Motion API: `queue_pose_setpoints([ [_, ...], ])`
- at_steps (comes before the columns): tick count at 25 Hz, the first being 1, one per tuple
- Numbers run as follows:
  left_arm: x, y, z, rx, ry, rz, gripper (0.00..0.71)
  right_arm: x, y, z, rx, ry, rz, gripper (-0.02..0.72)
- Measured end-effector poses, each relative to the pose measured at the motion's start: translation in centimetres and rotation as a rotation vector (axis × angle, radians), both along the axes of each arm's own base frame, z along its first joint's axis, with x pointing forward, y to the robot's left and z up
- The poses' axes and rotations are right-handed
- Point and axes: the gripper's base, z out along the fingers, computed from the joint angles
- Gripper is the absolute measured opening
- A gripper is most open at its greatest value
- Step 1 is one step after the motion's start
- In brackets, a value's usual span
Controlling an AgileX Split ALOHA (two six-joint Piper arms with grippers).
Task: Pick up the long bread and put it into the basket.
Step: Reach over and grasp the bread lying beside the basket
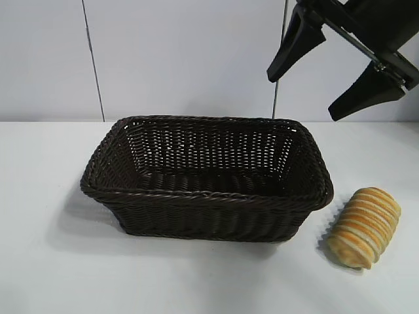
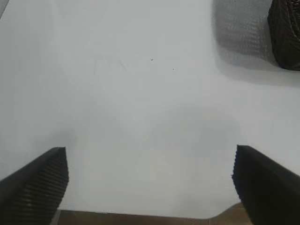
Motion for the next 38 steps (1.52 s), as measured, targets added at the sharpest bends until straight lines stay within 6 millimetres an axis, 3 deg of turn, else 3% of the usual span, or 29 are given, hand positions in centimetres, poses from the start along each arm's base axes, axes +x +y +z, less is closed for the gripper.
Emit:
queue_pose_setpoints([
  [5, -0.2, 0.0, 0.0, 0.002, -0.014, -0.004, 0.687, -1.7, -0.6, 2.8, -0.036, -0.088, 0.008, 0.695],
  [11, -2.4, -0.3, 0.1, 0.017, -0.166, -0.036, 0.687, -4.6, -2.0, 5.1, -0.161, -0.096, -0.017, 0.695],
  [16, -2.6, -0.3, 0.1, 0.018, -0.178, -0.036, 0.687, -6.2, -3.8, 5.9, -0.328, -0.058, -0.084, 0.695],
  [20, -2.6, -0.3, 0.1, 0.017, -0.178, -0.046, 0.687, -6.2, -5.0, 5.6, -0.439, -0.044, -0.164, 0.695],
  [25, -2.7, -0.2, 0.1, 0.010, -0.178, -0.125, 0.687, -5.9, -5.5, 3.2, -0.476, -0.025, -0.221, 0.695],
  [32, -2.7, -0.2, 0.1, 0.006, -0.179, -0.166, 0.687, -5.1, -5.3, -3.1, -0.476, 0.074, -0.239, 0.695],
  [38, -2.7, -0.2, 0.1, 0.006, -0.179, -0.166, 0.687, -3.1, -5.0, -6.0, -0.451, 0.084, -0.290, 0.695],
])
